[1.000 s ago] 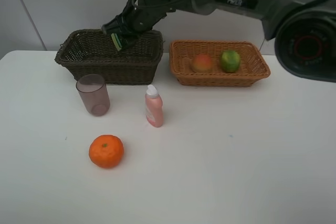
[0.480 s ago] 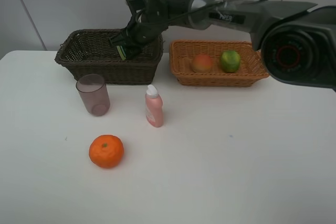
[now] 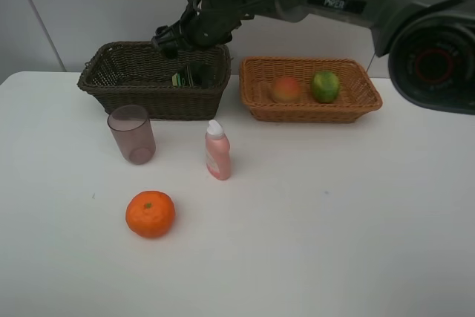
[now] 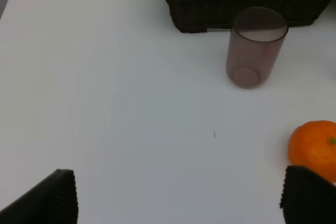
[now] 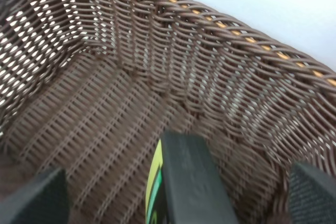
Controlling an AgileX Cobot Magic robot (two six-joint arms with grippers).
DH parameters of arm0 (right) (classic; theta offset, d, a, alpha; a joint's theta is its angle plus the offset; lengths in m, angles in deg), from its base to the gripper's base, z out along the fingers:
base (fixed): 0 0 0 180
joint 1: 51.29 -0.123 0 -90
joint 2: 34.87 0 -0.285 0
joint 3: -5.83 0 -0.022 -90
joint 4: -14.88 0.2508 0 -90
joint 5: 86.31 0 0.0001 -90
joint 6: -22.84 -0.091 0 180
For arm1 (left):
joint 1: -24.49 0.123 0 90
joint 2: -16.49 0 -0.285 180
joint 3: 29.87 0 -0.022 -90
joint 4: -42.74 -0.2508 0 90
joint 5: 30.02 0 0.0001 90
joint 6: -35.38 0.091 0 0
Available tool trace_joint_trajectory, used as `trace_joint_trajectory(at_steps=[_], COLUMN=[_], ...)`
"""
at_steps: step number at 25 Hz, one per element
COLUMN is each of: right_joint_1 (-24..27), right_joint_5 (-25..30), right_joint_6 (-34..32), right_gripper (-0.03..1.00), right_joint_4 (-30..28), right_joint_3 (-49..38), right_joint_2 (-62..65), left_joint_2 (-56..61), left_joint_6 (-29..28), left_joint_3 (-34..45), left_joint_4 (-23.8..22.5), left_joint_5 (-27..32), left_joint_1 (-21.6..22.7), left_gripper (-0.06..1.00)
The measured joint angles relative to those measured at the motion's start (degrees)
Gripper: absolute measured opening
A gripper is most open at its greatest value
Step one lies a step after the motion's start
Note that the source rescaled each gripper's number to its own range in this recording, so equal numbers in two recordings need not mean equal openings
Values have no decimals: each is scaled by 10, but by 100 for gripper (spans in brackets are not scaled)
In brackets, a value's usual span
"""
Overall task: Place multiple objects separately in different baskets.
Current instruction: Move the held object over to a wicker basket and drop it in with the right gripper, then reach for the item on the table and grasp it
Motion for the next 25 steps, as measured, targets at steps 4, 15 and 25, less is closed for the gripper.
trace_joint_trajectory(at_steps=[4,15,25], right_joint_1=[1,58,175], right_joint_5=[87,170,184], right_joint_6=[0,-27,-42], right_gripper=[85,85,85], right_joint_4=[8,26,39], right_joint_3=[-1,-225,-477], right_joint_2=[39,213,429], left_joint_2=[0,0,0], left_joint_6=[0,0,0], left_joint_3=[0,0,0], left_joint_4=[0,0,-1], left_joint_5=[0,0,0], left_joint_1=[0,0,0], left_gripper=[100,100,100])
